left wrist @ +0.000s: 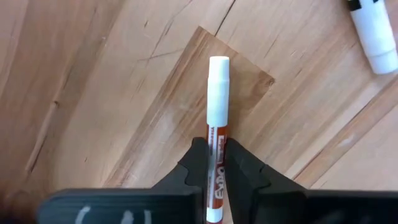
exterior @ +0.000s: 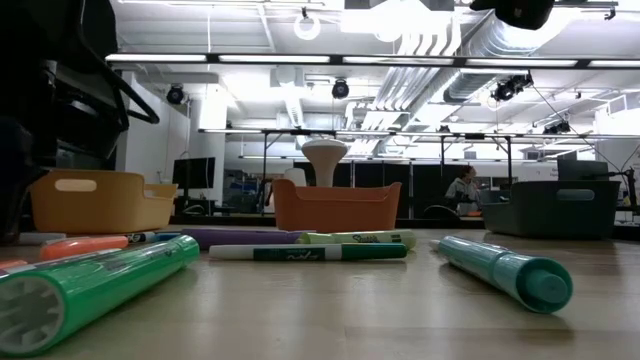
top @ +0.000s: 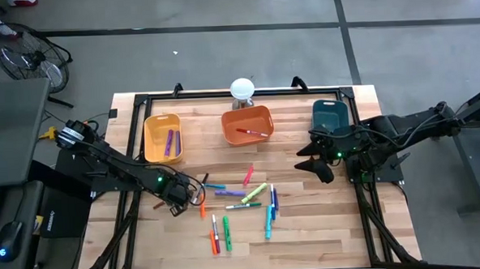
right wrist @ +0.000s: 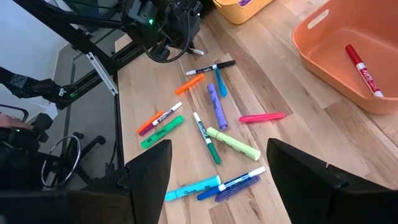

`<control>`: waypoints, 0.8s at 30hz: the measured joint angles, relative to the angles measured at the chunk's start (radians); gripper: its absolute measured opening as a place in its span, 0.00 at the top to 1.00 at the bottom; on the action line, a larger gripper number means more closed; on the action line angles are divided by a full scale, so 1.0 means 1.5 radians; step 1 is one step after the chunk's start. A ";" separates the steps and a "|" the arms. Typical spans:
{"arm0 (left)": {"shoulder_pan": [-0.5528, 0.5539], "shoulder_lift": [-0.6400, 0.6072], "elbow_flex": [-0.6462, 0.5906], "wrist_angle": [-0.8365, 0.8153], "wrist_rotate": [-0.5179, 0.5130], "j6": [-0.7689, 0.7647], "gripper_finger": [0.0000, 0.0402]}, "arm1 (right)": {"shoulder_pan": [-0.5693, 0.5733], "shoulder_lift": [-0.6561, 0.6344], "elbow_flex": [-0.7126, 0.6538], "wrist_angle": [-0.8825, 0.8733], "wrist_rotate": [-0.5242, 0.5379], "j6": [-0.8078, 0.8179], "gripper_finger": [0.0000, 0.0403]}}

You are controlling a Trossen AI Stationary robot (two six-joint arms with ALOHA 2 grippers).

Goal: Pick & Place Markers
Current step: Put the brown marker pen into the orange bin

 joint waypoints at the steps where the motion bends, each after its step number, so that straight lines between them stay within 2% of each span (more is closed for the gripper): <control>1: 0.000 0.000 0.000 0.000 -0.002 0.002 0.94 | 0.000 0.000 0.000 0.000 0.000 -0.002 0.37; 13: 0.000 0.000 0.002 -0.002 -0.006 0.012 0.94 | 0.000 0.000 0.000 0.000 0.000 -0.015 0.37; 24: 0.000 0.009 0.052 -0.043 -0.023 0.020 0.94 | 0.000 0.000 0.000 0.000 -0.002 -0.034 0.37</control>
